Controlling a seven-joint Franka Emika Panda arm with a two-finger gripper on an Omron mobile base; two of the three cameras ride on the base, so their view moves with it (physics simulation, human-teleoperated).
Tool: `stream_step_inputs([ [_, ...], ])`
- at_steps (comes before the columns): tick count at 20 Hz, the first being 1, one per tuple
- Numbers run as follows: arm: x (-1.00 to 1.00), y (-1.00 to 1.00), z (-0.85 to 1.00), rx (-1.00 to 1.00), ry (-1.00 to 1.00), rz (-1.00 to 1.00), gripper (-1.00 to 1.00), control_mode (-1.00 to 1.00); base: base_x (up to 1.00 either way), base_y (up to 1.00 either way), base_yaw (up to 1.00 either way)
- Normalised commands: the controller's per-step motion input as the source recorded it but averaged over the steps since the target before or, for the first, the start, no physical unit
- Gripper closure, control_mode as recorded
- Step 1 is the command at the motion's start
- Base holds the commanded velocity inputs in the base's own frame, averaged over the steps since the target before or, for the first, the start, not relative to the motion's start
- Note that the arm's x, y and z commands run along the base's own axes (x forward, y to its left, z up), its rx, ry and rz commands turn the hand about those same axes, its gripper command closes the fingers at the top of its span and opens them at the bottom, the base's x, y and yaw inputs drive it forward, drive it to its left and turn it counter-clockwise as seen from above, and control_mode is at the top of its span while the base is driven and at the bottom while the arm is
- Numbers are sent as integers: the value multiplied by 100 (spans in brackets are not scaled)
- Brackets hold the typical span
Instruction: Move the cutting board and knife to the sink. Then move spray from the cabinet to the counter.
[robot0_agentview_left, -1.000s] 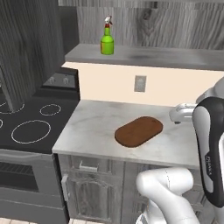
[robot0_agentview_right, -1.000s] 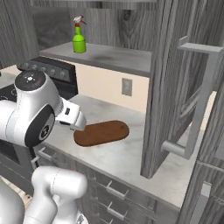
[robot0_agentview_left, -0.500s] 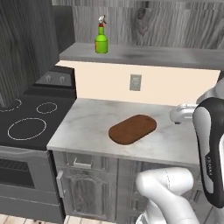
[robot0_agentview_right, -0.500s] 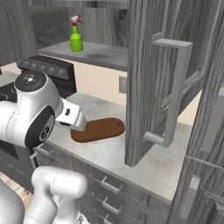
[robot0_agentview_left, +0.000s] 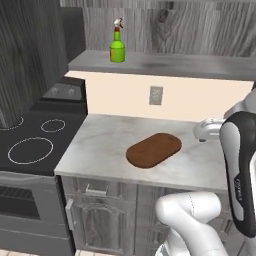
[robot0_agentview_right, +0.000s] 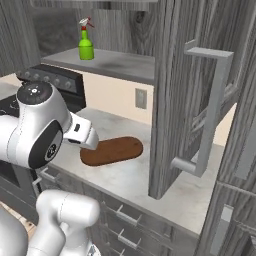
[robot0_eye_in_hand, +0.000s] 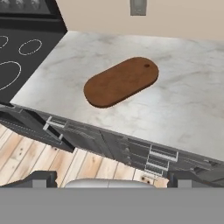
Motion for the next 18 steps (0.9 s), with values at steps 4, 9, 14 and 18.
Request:
stream_step_inputs([
  [4, 0, 0, 0, 0, 0, 0, -100, 100, 95, 27, 1],
  [9, 0, 0, 0, 0, 0, 0, -100, 100, 55, 2, 22],
  [14, 0, 0, 0, 0, 0, 0, -100, 100, 32, -26, 29],
  [18, 0, 0, 0, 0, 0, 0, -100, 100, 34, -33, 30],
])
